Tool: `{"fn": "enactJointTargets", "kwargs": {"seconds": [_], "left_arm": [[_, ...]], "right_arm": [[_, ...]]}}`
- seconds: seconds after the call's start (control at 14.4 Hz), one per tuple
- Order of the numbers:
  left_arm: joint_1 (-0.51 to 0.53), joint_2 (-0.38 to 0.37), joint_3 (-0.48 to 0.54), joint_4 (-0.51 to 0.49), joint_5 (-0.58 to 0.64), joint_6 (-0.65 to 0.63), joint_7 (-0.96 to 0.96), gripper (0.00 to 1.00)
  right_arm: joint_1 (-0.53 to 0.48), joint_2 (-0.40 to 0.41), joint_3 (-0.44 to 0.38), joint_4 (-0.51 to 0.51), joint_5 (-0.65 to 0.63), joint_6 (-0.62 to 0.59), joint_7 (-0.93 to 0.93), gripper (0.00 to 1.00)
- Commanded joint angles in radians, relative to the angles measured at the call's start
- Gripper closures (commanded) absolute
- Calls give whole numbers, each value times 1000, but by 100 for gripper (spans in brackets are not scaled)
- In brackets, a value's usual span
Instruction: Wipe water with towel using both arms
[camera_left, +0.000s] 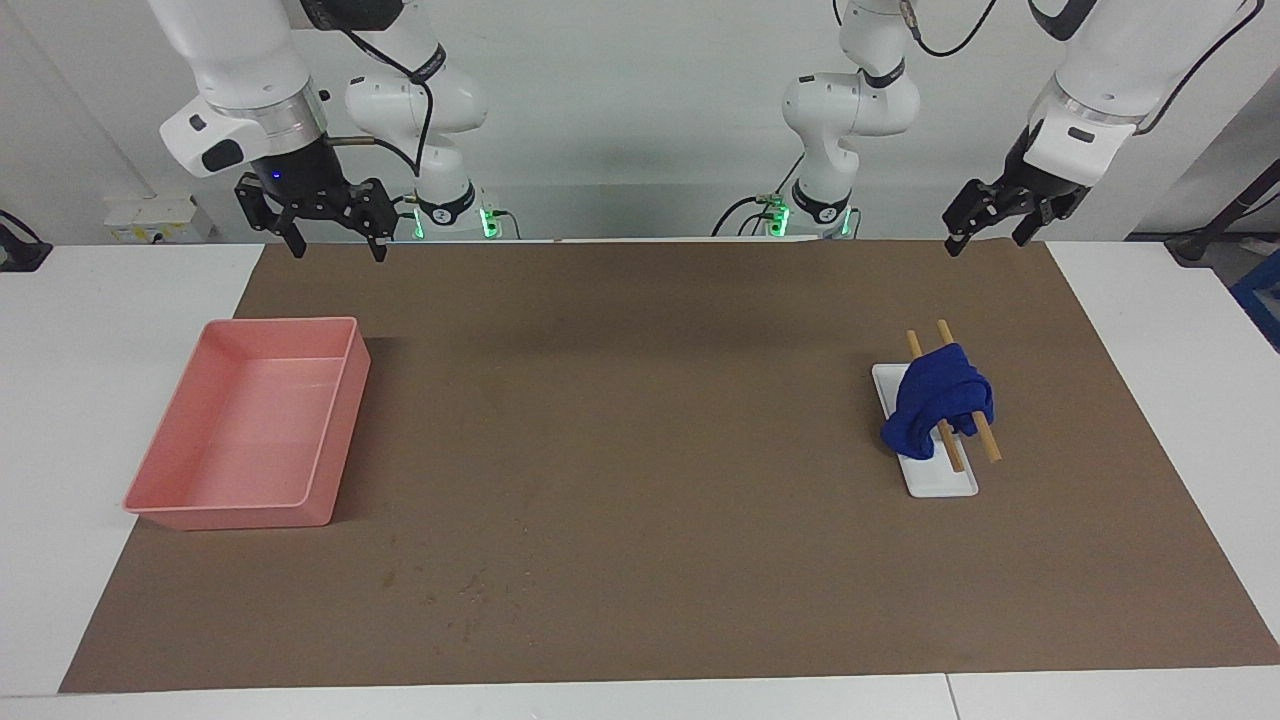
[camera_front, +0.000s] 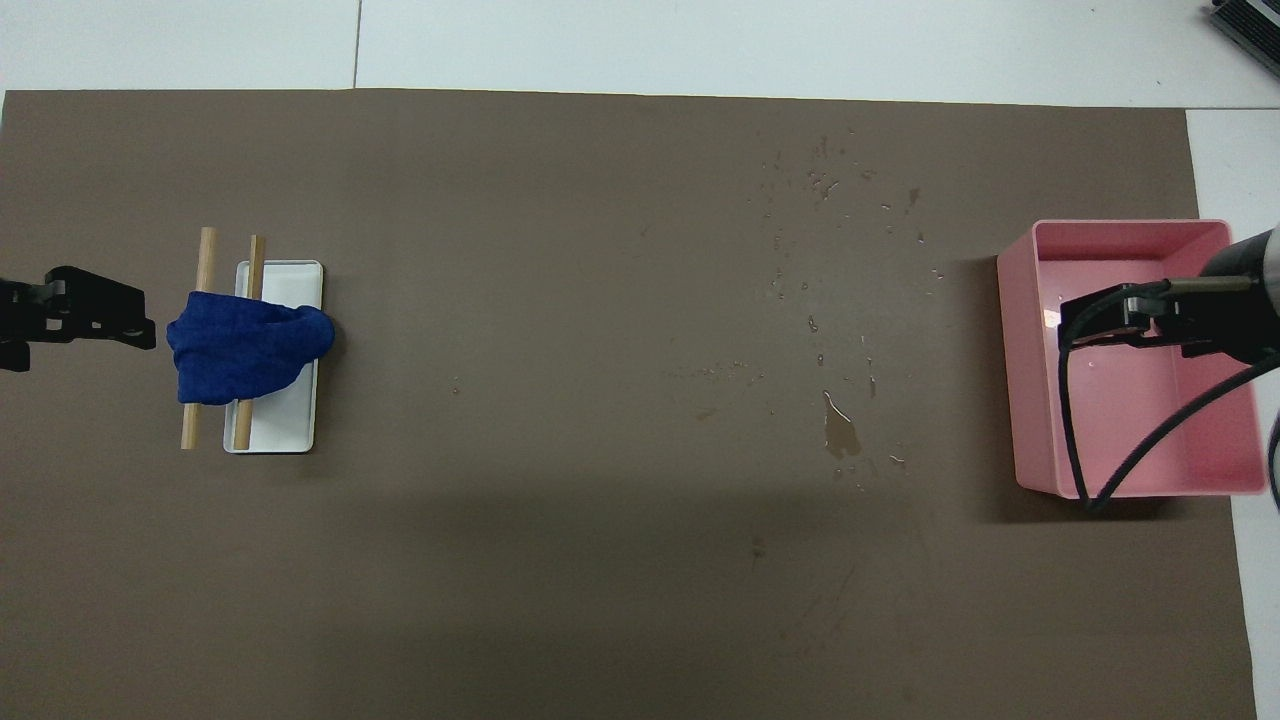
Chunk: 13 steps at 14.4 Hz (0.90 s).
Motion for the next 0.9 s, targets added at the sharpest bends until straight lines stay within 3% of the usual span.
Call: {"fn": "enactJointTargets", "kwargs": {"seconds": [0.0,0.83], "left_arm": [[-15,-32,8,-40,11,23,-9,0],[-7,-32,10,-40,10,26,0,0]], "right_arm": [[-18,3,3,9,30,4,17,0],[-17,-3,3,-1,30,8,17,0]]}}
